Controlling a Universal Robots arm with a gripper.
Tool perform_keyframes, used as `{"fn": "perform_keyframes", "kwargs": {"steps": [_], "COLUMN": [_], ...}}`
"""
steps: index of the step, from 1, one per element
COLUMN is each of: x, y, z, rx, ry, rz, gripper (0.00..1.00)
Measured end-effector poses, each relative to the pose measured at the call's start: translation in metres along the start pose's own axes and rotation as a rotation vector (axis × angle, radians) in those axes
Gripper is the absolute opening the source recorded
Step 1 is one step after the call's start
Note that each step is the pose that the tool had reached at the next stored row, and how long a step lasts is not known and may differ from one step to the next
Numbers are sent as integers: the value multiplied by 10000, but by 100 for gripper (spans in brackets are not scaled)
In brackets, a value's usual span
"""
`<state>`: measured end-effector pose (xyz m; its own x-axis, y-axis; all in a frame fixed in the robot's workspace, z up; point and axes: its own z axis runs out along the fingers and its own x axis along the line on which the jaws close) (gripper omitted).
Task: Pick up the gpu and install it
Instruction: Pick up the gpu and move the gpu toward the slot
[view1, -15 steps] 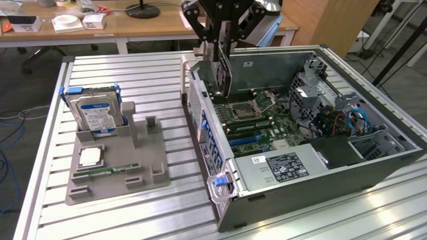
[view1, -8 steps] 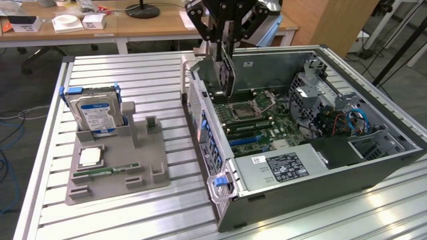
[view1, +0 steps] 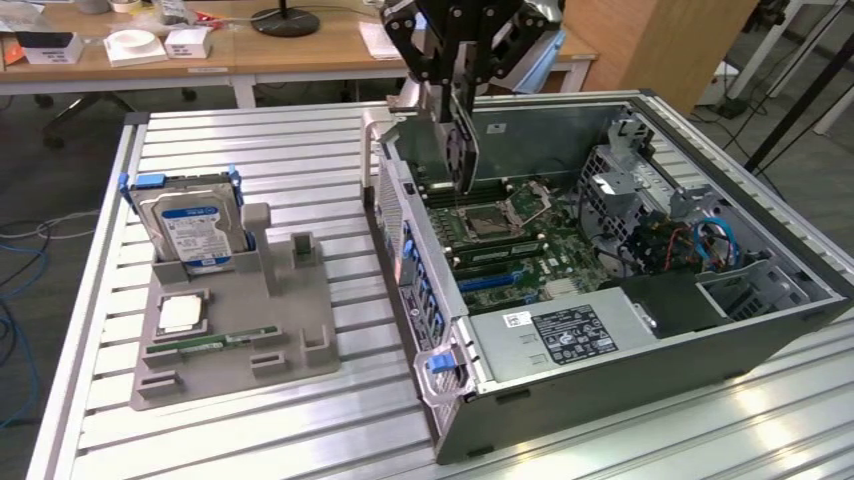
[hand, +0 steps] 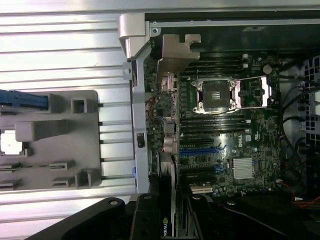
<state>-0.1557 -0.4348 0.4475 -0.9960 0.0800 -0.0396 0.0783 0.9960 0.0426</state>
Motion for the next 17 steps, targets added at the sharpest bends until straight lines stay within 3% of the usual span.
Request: {"fn": "perform_keyframes", "kwargs": {"steps": [4,17], "x": [-156,-297], "y": [12,23], "z": [7,13], "rx": [-1,0], "ry": [0,0], "rz": [-1,0], "gripper": [26,26]}}
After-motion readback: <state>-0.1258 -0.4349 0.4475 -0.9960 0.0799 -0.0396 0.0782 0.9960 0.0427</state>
